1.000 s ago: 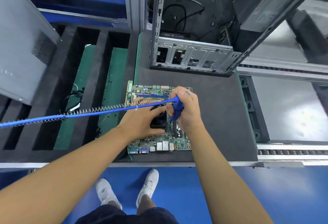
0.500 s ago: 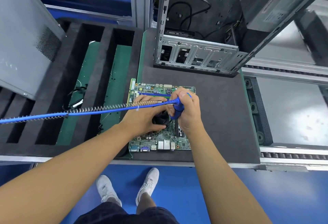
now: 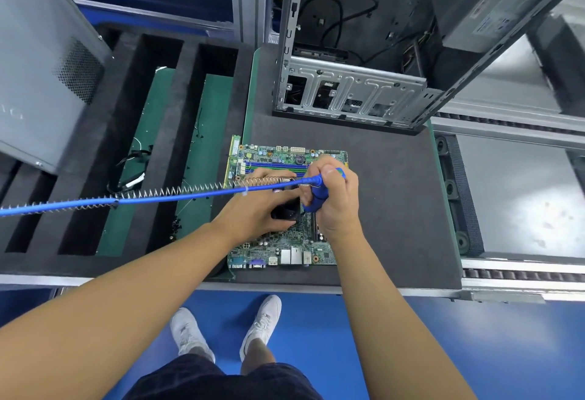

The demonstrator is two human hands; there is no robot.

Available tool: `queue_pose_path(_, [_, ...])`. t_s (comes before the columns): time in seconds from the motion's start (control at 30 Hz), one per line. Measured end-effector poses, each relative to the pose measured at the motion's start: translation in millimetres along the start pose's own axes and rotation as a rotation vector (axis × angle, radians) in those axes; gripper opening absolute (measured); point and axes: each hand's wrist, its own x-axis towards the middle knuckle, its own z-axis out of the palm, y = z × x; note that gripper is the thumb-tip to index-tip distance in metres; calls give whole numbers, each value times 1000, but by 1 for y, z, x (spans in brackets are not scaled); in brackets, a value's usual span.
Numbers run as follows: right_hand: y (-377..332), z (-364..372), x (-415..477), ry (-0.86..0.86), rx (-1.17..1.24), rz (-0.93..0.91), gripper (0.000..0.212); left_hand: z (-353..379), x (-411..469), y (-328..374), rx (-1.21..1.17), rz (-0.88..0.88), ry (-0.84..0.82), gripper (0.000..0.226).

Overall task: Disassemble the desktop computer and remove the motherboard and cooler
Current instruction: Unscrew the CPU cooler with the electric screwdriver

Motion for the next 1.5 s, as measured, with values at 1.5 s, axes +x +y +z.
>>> queue_pose_path(1.5, [-19,0,48,-69,16,66,25,10,12,-6,385,-147,-88,108])
